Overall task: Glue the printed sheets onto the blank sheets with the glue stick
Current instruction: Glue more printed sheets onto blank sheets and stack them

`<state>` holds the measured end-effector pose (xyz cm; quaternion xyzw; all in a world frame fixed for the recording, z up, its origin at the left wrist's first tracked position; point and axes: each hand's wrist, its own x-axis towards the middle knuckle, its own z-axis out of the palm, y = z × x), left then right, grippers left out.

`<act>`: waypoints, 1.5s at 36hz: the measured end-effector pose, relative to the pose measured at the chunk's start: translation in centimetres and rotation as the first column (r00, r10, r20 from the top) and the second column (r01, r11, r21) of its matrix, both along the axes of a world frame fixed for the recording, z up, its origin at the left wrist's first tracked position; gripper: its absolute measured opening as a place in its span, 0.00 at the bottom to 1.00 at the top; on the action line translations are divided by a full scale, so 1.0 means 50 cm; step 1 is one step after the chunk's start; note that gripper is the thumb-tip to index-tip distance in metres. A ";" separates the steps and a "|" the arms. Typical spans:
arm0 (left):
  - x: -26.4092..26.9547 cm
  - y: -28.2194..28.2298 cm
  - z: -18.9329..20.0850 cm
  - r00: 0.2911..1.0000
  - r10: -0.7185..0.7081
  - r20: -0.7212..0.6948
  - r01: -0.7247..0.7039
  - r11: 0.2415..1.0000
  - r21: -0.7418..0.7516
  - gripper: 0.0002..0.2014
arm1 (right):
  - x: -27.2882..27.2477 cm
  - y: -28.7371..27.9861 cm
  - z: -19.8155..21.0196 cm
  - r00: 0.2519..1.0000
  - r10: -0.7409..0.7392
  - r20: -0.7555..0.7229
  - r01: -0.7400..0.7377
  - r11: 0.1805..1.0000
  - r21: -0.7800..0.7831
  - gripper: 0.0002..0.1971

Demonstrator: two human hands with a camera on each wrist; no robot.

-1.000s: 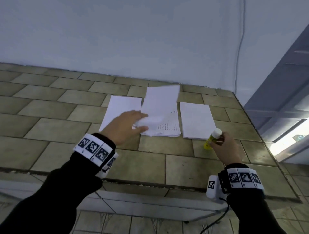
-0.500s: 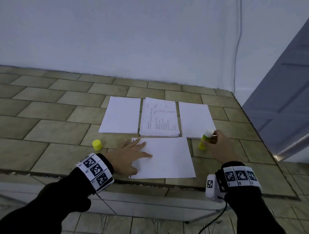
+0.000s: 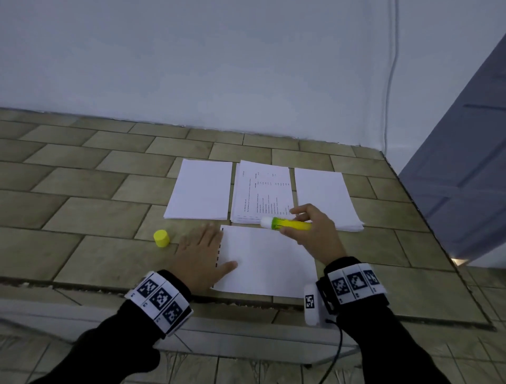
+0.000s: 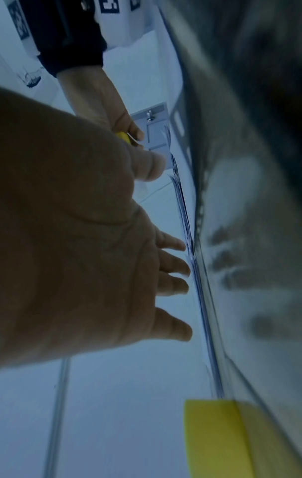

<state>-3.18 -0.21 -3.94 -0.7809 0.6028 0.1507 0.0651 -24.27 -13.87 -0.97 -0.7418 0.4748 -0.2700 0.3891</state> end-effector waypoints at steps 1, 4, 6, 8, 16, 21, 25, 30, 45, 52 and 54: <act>-0.003 0.003 -0.004 1.000 0.001 0.000 -0.001 1.000 0.003 0.48 | 0.011 0.003 -0.001 1.000 0.007 0.010 -0.007 1.000 0.010 0.21; -0.006 0.007 -0.026 1.000 0.003 -0.016 -0.003 1.000 -0.020 0.68 | 0.041 0.007 -0.003 1.000 0.017 0.022 -0.017 1.000 0.001 0.23; -0.002 0.005 -0.039 1.000 0.018 -0.012 -0.019 0.995 -0.096 0.67 | 0.060 0.013 -0.002 0.999 0.030 0.014 -0.030 1.000 -0.008 0.23; 0.003 -0.001 -0.048 1.000 0.014 -0.013 -0.016 0.982 -0.188 0.62 | 0.077 0.019 -0.001 0.999 0.042 0.026 -0.043 0.999 0.007 0.23; 0.020 -0.006 -0.090 0.999 -0.048 -0.011 0.043 0.962 -0.269 0.49 | 0.141 0.036 -0.001 0.993 0.101 0.059 -0.102 0.995 0.017 0.13; 0.017 -0.010 -0.091 0.998 -0.054 -0.022 0.045 0.951 -0.307 0.50 | 0.170 0.036 0.005 0.982 0.185 -0.017 -0.186 0.982 -0.037 0.15; 0.019 -0.009 -0.092 0.999 -0.048 0.014 0.050 0.954 -0.294 0.53 | 0.191 0.042 0.004 0.970 0.229 -0.083 -0.233 0.972 -0.038 0.14; 0.020 -0.009 -0.095 0.999 -0.037 0.025 0.043 0.961 -0.274 0.54 | 0.213 0.052 0.002 0.952 0.249 -0.177 -0.265 0.962 -0.069 0.18; 0.021 -0.010 -0.105 0.999 -0.028 0.042 0.038 0.963 -0.267 0.57 | 0.144 0.042 0.010 0.956 0.159 -0.248 -0.184 0.980 -0.080 0.14; 0.024 -0.003 -0.104 0.999 -0.026 0.033 0.035 0.961 -0.276 0.55 | 0.031 0.016 -0.002 0.990 0.011 -0.144 -0.022 0.997 -0.076 0.11; 0.022 -0.004 -0.104 0.999 -0.028 0.017 0.032 0.953 -0.301 0.54 | 0.001 0.008 -0.004 0.991 -0.035 -0.131 0.023 0.996 -0.091 0.11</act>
